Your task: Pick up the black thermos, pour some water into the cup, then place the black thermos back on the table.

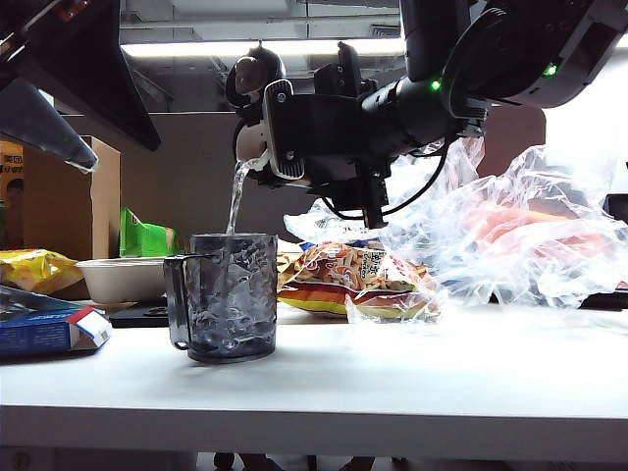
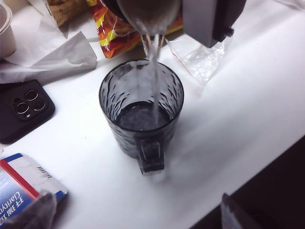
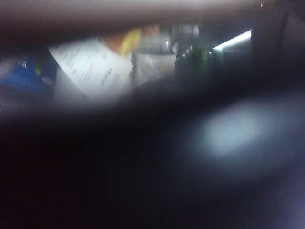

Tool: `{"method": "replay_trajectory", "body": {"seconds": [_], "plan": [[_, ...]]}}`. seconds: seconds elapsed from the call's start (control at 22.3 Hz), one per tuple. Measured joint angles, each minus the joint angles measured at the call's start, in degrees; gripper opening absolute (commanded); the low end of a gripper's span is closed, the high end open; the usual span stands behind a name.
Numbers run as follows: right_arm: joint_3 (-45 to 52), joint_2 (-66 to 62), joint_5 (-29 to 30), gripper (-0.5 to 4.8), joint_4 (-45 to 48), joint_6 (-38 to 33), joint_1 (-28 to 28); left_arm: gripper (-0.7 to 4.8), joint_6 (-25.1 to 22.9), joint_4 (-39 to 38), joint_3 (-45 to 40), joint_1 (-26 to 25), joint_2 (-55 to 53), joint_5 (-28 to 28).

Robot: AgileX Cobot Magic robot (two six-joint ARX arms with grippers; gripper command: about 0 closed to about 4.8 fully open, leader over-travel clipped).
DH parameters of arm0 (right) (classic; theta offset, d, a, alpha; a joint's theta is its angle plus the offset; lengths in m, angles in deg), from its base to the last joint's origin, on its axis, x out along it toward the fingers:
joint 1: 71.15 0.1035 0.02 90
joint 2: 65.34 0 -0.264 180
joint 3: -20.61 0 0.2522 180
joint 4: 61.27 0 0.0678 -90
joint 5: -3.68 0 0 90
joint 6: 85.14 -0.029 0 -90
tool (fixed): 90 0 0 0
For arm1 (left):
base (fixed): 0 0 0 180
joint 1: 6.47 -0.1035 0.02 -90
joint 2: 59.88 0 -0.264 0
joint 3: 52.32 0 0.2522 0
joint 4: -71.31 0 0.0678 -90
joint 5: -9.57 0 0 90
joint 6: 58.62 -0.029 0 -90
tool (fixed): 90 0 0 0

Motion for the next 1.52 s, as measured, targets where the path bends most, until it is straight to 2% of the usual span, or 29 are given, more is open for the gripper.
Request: {"method": "replay_trajectory", "body": {"seconds": [0.31, 0.4, 0.54, 0.67, 0.76, 0.89, 0.94, 1.03, 1.16, 1.34, 1.52], "plan": [[0.0, 0.0, 0.0, 1.16, 0.02, -0.04, 0.0, 4.79, 0.0, 0.0, 0.0, -0.02, 0.0, 0.02], [0.0, 0.0, -0.02, 1.16, 0.02, -2.25, 0.0, 4.79, 0.0, 0.0, 0.0, -0.02, 0.0, 0.02], [0.0, 0.0, -0.28, 1.16, 0.46, -13.84, 0.0, 4.79, 0.0, 0.0, 0.0, -0.02, 0.0, 0.0], [0.0, 0.0, -4.87, 1.16, 6.21, -31.74, 0.02, 4.79, 0.0, 0.0, 0.0, -0.02, 0.0, 0.0], [0.0, 0.22, -9.97, 1.16, 8.9, -46.03, 0.02, 4.79, 0.0, 0.0, 0.0, -0.02, 0.0, 0.02], [0.13, 4.55, -15.54, 1.22, 6.29, -65.02, 0.02, 4.79, 0.0, 0.0, 0.0, -0.02, 0.0, 0.02], [0.11, 9.09, -16.72, 1.22, 1.18, -69.64, 0.02, 4.79, 0.07, 0.02, 0.02, -0.02, 0.02, 0.02], [0.13, 15.39, -18.1, 1.21, -6.36, -70.82, 0.02, 4.79, 0.22, 0.96, 0.02, -0.02, 0.02, -0.26], [5.11, 26.82, -19.26, 1.21, -14.47, -76.3, 0.04, 4.79, 3.41, 2.84, 0.02, -0.02, 0.04, -0.79], [19.78, 40.7, -22.01, 1.21, -15.8, -83.43, 0.0, 4.79, 4.13, 3.5, 0.02, 0.0, 0.39, -2.49], [32.54, 40.85, -22.1, 1.21, -12.55, -88.59, -0.11, 4.79, 4.13, 3.82, 0.02, -0.02, 0.39, -2.82]]}}
